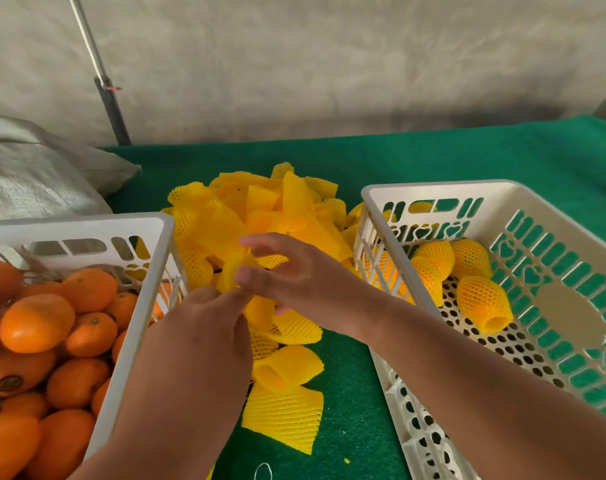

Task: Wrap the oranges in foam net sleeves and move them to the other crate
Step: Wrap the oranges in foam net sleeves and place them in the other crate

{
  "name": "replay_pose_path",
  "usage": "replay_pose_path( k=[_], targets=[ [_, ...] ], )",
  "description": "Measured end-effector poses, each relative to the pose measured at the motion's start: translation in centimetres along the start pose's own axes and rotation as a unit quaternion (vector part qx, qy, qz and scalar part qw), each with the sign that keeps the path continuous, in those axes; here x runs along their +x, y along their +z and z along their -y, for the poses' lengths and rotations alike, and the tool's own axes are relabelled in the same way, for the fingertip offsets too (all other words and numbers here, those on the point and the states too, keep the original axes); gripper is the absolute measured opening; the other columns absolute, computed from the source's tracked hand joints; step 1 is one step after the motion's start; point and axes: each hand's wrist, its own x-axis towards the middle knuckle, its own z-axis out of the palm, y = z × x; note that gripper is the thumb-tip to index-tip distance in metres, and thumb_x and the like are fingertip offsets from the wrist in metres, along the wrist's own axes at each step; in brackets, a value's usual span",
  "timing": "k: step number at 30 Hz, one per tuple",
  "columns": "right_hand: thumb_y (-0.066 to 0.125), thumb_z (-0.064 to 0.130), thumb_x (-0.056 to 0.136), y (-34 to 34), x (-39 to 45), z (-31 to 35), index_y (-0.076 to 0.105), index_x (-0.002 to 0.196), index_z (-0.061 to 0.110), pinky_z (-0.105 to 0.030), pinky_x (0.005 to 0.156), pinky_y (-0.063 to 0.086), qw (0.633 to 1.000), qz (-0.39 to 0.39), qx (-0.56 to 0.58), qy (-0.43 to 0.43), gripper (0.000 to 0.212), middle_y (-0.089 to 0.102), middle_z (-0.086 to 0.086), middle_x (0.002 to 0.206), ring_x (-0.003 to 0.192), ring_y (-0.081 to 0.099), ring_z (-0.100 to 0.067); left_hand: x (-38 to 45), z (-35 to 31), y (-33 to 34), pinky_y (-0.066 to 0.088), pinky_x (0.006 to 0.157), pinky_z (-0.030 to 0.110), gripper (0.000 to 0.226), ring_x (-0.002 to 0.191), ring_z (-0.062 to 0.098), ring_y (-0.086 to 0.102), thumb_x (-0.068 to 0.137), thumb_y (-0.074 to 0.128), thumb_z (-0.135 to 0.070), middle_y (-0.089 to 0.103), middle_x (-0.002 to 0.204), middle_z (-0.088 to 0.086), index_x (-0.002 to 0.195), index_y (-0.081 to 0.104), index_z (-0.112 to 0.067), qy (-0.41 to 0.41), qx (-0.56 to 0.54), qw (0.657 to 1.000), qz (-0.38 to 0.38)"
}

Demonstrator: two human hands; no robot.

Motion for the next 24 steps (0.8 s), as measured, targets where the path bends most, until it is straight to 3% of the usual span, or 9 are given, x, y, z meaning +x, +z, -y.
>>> replay_pose_path(
  k=[2, 5, 7, 12, 16, 20, 22, 24],
  targets=[
    [0.061, 0.06, 0.095, 0.2, -0.1, 0.0, 0.053, 0.148, 0.039, -0.041, 0.089, 0.064, 1.0, -0.004, -0.009, -0.005, 0.057, 0.057, 0.012, 0.144, 0.123, 0.063, -0.009, 0.1, -0.2, -0.2, 0.038, 0.044, 0.028, 0.021, 0.052, 0.008, 0.048, 0.098, 0.052, -0.011, 0.051, 0.066, -0.008, 0.101, 0.07, -0.022, -0.01, -0.009, 1.0, -0.003],
    [0.051, 0.063, 0.099, 0.5, -0.3, -0.1, 0.056, 0.145, 0.036, -0.042, 0.094, 0.062, 1.0, -0.006, -0.024, -0.013, 0.054, 0.059, 0.013, 0.144, 0.125, 0.06, -0.008, 0.0, -0.4, -0.1, 0.035, 0.049, 0.025, 0.036, 0.059, 0.008, 0.051, 0.103, 0.047, -0.016, 0.053, 0.072, -0.009, 0.133, 0.065, -0.025, -0.04, -0.017, 0.999, -0.01],
    [0.055, 0.058, 0.101, 0.6, -0.2, -0.2, 0.056, 0.146, 0.034, -0.043, 0.096, 0.06, 0.999, -0.012, -0.037, -0.011, 0.051, 0.062, 0.012, 0.141, 0.124, 0.061, -0.01, 0.0, -0.5, -0.1, 0.034, 0.049, 0.026, 0.04, 0.059, 0.009, 0.051, 0.104, 0.045, -0.018, 0.052, 0.071, -0.01, 0.139, 0.061, -0.029, -0.046, -0.022, 0.999, 0.0],
    [0.068, 0.033, 0.099, 0.6, -0.2, -1.0, 0.056, 0.145, 0.034, -0.011, 0.073, 0.053, 0.991, -0.025, -0.125, -0.046, 0.048, 0.061, 0.018, 0.12, 0.107, 0.064, -0.003, 0.0, -0.4, -0.2, 0.032, 0.05, 0.024, 0.049, 0.06, 0.007, 0.048, 0.104, 0.044, -0.021, 0.049, 0.069, -0.009, 0.151, 0.05, -0.035, -0.067, -0.027, 0.997, 0.021],
    [0.065, 0.027, 0.099, 0.7, 0.1, -1.6, 0.059, 0.142, 0.028, -0.013, 0.076, 0.054, 0.972, -0.068, -0.202, -0.101, 0.044, 0.07, 0.005, 0.126, 0.104, 0.065, -0.009, 0.0, -0.4, 0.0, 0.031, 0.048, 0.027, 0.05, 0.057, 0.008, 0.05, 0.102, 0.046, -0.021, 0.053, 0.067, -0.011, 0.151, 0.051, -0.033, -0.055, -0.029, 0.997, 0.036],
    [0.064, 0.011, 0.099, 0.1, 0.1, -1.7, 0.062, 0.122, 0.027, -0.006, 0.054, 0.04, 0.961, -0.117, -0.225, -0.11, 0.028, 0.068, 0.008, 0.118, 0.075, 0.055, 0.009, 0.2, 0.5, 0.0, 0.05, 0.059, 0.035, 0.046, 0.069, 0.017, 0.061, 0.103, 0.048, -0.021, 0.071, 0.094, 0.001, 0.147, 0.055, -0.031, -0.076, -0.018, 0.996, 0.044],
    [0.062, 0.0, 0.094, -0.5, 0.0, -1.7, 0.056, 0.108, 0.026, -0.006, 0.054, 0.038, 0.954, -0.141, -0.232, -0.125, 0.029, 0.059, 0.014, 0.104, 0.07, 0.049, 0.014, 0.4, 0.7, 0.0, 0.057, 0.069, 0.04, 0.046, 0.076, 0.02, 0.065, 0.103, 0.047, -0.022, 0.073, 0.11, 0.004, 0.148, 0.054, -0.033, -0.091, -0.003, 0.994, 0.059],
    [0.06, -0.004, 0.092, -0.9, 0.1, -1.6, 0.057, 0.098, 0.03, -0.006, 0.059, 0.039, 0.948, -0.137, -0.255, -0.132, 0.034, 0.055, 0.012, 0.107, 0.073, 0.046, 0.012, 0.6, 0.8, -0.1, 0.059, 0.071, 0.04, 0.048, 0.08, 0.021, 0.067, 0.104, 0.046, -0.022, 0.072, 0.118, 0.005, 0.15, 0.049, -0.036, -0.105, 0.001, 0.992, 0.066]
  ],
)
